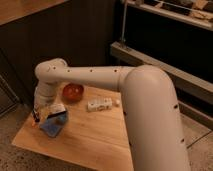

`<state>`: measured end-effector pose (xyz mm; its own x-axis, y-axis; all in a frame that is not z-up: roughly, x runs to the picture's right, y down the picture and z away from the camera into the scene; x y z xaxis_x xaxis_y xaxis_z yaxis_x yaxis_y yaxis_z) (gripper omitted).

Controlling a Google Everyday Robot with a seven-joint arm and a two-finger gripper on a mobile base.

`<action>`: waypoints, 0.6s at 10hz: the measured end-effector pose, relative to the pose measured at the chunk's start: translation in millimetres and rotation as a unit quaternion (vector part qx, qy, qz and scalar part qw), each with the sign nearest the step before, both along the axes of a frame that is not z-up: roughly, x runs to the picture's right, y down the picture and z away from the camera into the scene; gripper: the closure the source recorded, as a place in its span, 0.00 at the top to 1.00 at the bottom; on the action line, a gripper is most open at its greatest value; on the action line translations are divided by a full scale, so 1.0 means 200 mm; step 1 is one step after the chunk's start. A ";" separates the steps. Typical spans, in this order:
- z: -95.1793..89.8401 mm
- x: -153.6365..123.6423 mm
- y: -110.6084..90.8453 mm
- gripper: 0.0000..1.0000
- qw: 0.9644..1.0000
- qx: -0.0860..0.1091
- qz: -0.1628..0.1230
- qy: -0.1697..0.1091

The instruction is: Place the eraser in the ceramic cup

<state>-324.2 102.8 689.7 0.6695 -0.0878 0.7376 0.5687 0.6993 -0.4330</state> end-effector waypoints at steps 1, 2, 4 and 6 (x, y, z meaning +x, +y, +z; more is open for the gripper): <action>0.00 0.00 -0.01 0.30 1.000 -0.005 0.007 -0.005; 0.00 -0.01 -0.01 0.30 1.000 -0.008 0.011 -0.008; -0.01 0.00 -0.02 0.30 0.999 -0.018 0.022 -0.017; 0.00 0.01 -0.03 0.30 0.999 -0.027 0.036 -0.028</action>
